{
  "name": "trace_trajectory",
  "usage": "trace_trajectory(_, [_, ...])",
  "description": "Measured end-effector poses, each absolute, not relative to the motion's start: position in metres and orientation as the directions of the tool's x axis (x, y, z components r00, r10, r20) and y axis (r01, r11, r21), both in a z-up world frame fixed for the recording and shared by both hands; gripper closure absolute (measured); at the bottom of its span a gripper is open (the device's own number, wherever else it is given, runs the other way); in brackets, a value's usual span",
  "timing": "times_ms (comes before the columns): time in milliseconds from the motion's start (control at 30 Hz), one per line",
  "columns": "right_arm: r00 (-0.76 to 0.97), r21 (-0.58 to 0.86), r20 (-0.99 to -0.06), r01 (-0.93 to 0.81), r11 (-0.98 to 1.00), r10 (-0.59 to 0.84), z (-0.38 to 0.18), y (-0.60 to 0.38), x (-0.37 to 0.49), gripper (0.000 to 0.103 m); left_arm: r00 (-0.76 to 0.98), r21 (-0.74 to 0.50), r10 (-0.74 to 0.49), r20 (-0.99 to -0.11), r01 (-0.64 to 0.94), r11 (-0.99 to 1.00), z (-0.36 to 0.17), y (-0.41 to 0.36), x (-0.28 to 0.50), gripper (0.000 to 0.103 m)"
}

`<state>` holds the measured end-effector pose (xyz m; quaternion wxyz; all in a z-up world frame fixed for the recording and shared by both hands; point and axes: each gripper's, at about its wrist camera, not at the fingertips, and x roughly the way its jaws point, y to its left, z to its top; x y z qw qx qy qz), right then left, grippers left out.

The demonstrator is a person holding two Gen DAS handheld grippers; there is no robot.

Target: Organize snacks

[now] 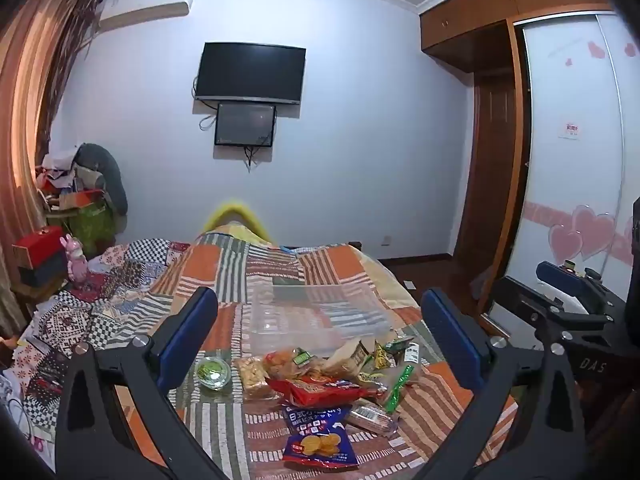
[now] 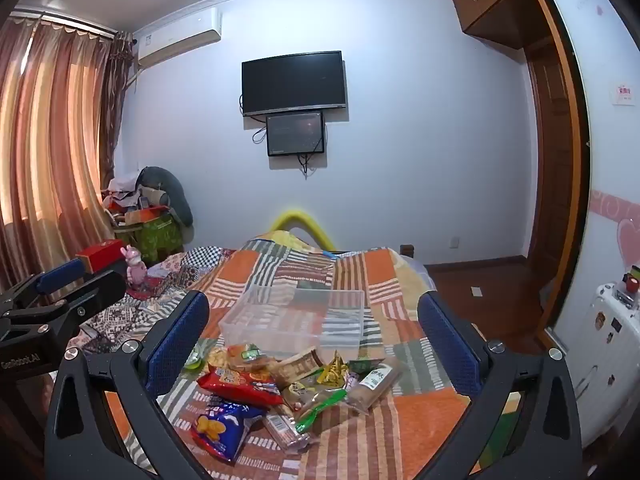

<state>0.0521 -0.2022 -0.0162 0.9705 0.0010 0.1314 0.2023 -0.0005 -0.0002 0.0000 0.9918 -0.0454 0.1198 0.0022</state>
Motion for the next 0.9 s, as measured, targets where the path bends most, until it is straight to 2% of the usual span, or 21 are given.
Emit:
trace_trajectory(133, [0.88,0.07,-0.261,-0.391,0.918,0.395,-0.017,-0.202,0.053,0.0,0.977,-0.045,0.028,-0.21,-0.039,0.998,0.001,-0.006,-0.009,0.0])
trace_trajectory(233, [0.883,0.069,-0.255,-0.391,0.918,0.395,-0.014,-0.202,0.053,0.0,0.969,-0.036,0.024,-0.244,-0.034,0.999,-0.003,-0.01,0.002,0.0])
trace_trajectory(900, [0.879,0.09,-0.247,-0.399,0.912,0.409,-0.016,-0.205,0.052,0.0,0.973,-0.065,0.013,-0.232,-0.029,0.997,-0.002,-0.005,0.002,0.0])
